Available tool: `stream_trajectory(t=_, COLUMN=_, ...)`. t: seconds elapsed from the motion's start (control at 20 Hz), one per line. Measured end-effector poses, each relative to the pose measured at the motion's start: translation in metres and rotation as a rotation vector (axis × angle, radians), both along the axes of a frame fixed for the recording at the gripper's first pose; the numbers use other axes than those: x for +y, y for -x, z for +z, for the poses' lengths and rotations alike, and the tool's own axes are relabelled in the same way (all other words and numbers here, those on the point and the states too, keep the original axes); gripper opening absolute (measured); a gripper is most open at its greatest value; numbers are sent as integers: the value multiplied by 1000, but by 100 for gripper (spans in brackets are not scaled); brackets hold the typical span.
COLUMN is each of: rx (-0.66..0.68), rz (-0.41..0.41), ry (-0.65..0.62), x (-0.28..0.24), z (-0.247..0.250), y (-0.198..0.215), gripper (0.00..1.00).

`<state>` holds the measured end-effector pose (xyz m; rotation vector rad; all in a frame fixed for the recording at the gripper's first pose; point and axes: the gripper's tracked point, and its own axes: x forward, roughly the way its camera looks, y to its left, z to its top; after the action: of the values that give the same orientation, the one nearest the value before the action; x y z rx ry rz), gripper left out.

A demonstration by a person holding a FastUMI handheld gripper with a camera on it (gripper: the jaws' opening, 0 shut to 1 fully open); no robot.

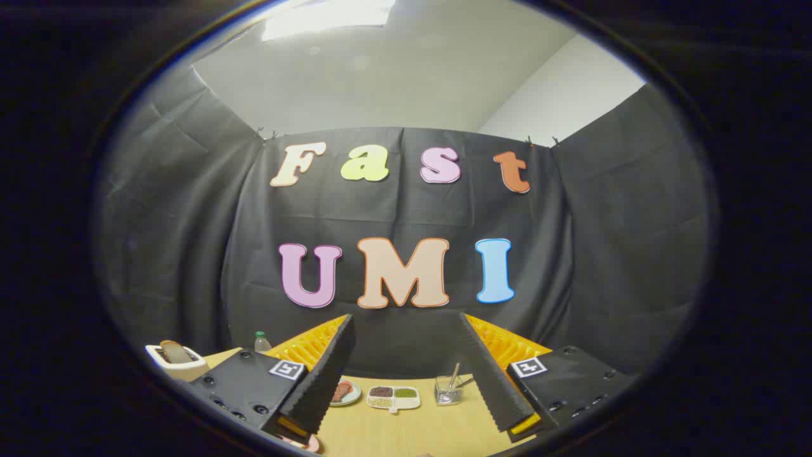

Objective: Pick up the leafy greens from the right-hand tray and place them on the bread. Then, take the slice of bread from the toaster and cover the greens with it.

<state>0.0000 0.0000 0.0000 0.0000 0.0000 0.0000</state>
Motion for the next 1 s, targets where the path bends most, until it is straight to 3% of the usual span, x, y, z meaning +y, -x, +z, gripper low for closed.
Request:
stream_trajectory(t=0.75, rx=-4, rz=3, ry=-9, x=-17, z=-9, y=-5, gripper=99)
stream_trajectory(t=1.0, rx=40, rz=57, ry=-11, x=-16, z=-28, y=-8, gripper=99)
